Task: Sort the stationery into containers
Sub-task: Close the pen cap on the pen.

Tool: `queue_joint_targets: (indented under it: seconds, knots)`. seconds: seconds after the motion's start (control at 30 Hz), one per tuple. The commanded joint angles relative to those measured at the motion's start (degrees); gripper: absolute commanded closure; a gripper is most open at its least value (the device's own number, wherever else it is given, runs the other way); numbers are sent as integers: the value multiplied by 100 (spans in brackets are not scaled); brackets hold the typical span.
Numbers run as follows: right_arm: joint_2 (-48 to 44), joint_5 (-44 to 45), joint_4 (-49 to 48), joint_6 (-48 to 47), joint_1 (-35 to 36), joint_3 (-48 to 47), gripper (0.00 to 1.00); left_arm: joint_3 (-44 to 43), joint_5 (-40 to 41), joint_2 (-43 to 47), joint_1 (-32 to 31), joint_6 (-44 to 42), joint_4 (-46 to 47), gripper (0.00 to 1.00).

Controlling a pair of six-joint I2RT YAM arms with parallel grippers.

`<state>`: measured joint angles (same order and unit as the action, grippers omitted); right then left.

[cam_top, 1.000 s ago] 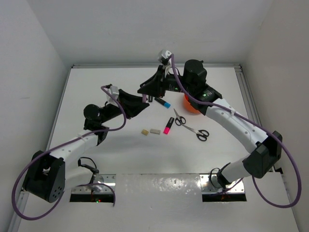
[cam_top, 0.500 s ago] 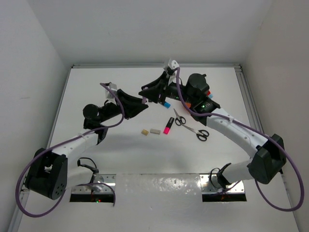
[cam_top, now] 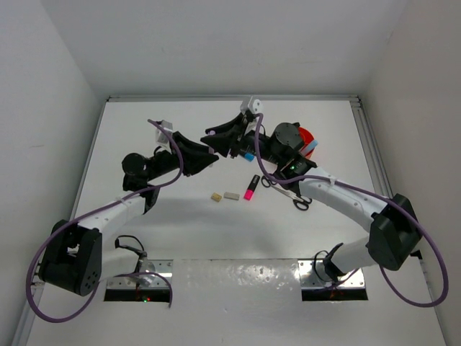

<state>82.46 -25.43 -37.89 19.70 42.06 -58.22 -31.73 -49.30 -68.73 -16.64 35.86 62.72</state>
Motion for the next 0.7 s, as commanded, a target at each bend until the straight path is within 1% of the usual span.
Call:
queue_joint_targets:
  seconds: [0.0, 0.37, 0.67]
  knots:
    - [473, -612, 1829, -283, 267, 609, 100, -756, 1063, 272, 126, 352, 2315, 100]
    - [464, -551, 1811, -265, 267, 1084, 100, -721, 1115, 360, 416, 317, 2368, 100]
    - [640, -577, 1776, -239, 285, 1102, 100, -712, 1151, 378, 425, 255, 2385, 100]
